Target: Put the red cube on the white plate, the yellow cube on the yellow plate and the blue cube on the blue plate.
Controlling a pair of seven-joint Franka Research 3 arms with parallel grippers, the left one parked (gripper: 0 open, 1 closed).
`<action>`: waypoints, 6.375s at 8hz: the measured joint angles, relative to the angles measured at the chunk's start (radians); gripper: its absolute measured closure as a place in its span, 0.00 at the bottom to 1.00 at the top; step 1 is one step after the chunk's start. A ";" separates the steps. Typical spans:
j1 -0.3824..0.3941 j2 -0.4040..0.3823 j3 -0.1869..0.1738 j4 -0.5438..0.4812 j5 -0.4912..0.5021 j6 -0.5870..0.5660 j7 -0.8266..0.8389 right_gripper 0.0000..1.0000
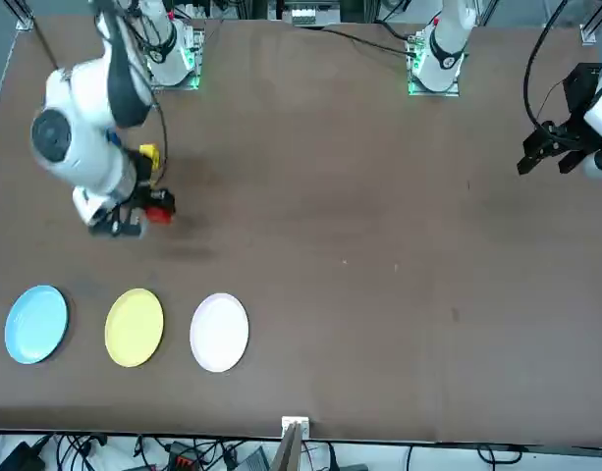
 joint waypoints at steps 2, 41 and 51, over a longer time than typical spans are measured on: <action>0.007 0.242 0.008 0.257 0.000 0.013 0.001 0.30; -0.311 -0.288 -0.010 -0.484 -0.091 -0.222 -0.356 0.00; -0.311 -0.337 -0.004 -0.956 -0.090 0.414 -0.351 0.00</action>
